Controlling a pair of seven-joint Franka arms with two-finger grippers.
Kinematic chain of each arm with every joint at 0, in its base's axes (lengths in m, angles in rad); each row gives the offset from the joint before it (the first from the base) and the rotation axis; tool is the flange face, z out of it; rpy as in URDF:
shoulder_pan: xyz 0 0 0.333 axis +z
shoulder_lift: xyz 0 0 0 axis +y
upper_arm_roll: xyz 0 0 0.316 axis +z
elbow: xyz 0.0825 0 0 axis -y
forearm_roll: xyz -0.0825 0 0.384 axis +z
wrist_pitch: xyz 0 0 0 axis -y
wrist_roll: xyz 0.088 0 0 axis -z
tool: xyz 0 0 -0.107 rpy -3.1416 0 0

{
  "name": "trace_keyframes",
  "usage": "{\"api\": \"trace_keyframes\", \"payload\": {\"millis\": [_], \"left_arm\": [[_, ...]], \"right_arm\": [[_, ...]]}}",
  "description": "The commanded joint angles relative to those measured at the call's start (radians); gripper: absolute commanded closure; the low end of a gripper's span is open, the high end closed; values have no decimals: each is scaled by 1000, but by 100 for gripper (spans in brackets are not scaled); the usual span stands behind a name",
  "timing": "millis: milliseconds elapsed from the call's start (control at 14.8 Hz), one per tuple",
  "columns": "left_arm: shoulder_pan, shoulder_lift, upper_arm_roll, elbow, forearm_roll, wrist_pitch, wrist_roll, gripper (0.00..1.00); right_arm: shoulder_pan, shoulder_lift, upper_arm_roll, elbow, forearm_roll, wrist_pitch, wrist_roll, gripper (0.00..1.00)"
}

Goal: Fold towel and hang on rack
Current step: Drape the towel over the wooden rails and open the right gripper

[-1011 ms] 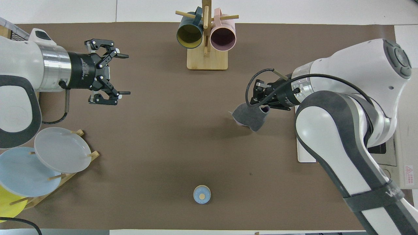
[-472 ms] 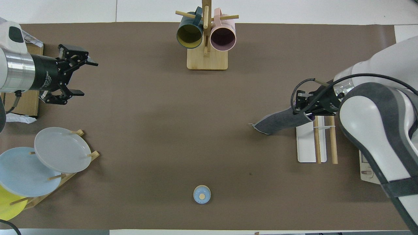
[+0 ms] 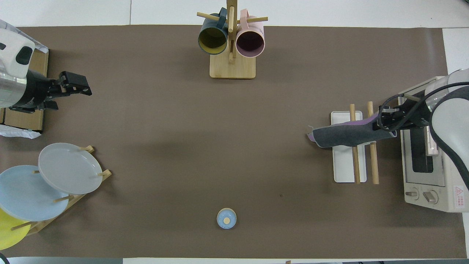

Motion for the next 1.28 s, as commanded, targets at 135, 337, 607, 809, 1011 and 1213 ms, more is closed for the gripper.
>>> {"api": "trace_keyframes", "payload": {"millis": [135, 337, 607, 809, 1011, 1213], "left_arm": [[-10, 7, -3, 83, 106, -180, 190, 0], [-135, -14, 108, 88, 108, -237, 224, 0], [-181, -51, 144, 59, 105, -260, 241, 0], [-181, -56, 144, 54, 100, -251, 238, 0], [-181, -50, 144, 65, 100, -225, 235, 0], [-174, -50, 143, 65, 96, -225, 235, 0]], "right_arm": [[-74, -28, 11, -27, -46, -27, -103, 100], [-117, -29, 13, -29, -66, -27, -184, 100], [-140, -46, 11, -70, -78, -14, -223, 100], [-140, -52, 13, -82, -79, -11, -221, 100], [-140, -52, 13, -84, -79, 5, -220, 52], [-140, -51, 13, -81, -79, 8, -224, 13]]}}
